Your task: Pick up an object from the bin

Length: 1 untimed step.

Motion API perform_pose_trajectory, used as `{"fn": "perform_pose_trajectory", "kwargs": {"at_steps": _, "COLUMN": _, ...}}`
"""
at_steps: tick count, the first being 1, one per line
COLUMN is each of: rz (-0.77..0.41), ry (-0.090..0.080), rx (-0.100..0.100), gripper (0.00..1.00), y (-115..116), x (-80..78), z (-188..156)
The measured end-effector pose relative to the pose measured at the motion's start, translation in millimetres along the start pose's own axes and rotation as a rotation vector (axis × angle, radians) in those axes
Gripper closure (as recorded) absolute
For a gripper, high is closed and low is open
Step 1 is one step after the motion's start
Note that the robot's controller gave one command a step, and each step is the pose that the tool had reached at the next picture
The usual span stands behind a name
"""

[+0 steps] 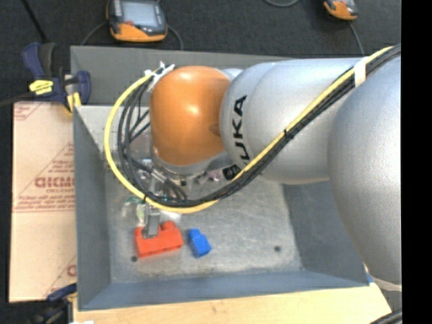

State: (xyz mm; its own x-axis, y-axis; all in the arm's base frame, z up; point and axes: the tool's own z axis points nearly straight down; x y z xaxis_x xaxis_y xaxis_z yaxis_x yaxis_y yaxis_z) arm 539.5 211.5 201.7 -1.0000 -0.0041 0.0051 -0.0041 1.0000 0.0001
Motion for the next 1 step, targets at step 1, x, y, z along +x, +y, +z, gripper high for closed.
{"fn": "perform_pose_trajectory", "kwargs": {"at_steps": 1, "rz": -0.08, "ry": -0.012, "rx": -0.003, "gripper": 0.0, "y": -41.1, "x": 34.7, "z": 131.1}}
